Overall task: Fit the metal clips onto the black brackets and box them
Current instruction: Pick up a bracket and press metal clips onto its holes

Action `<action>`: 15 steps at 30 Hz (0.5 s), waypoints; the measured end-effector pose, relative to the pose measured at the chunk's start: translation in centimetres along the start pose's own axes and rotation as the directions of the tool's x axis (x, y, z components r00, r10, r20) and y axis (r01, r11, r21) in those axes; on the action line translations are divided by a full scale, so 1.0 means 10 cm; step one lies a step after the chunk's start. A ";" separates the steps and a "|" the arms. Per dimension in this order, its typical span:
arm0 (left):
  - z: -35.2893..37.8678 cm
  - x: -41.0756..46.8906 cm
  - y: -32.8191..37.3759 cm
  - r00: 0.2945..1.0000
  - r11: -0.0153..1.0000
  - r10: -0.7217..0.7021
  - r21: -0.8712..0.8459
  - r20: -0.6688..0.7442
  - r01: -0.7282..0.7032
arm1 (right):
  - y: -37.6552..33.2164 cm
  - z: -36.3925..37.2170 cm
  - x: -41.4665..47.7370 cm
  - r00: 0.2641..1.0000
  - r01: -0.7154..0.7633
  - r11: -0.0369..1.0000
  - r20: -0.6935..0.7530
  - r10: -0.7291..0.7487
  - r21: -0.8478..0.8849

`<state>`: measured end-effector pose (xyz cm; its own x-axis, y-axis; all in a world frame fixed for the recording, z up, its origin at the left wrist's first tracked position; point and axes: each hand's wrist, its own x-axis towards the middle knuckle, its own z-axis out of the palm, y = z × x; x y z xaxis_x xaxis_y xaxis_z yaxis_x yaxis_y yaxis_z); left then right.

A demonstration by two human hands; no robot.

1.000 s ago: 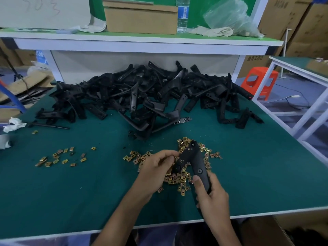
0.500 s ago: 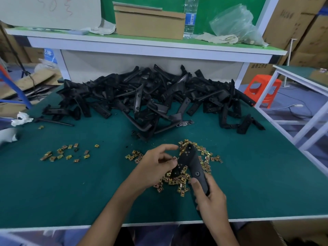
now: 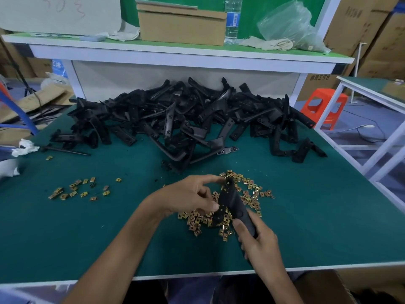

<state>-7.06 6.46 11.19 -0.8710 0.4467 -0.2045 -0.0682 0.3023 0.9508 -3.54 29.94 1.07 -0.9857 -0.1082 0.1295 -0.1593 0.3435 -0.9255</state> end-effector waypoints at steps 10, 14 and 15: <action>0.04 0.07 0.02 0.999 0.998 -0.050 0.033 0.008 0.050 | 0.01 0.02 0.01 1.000 0.000 0.998 -0.002 0.000 -0.063; 0.06 0.09 0.01 0.998 0.997 -0.063 0.042 -0.006 0.063 | 0.01 0.01 0.01 1.000 -0.009 0.997 -0.004 0.009 -0.071; 0.06 0.09 0.01 0.998 0.997 -0.067 0.044 -0.009 0.067 | 0.01 0.01 0.01 1.000 -0.008 0.996 0.000 0.008 -0.085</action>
<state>-7.53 7.38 10.96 -0.8688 0.4178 -0.2656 -0.1050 0.3687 0.9236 -3.62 29.86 0.96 -0.9869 -0.1055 0.1224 -0.1559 0.4227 -0.8927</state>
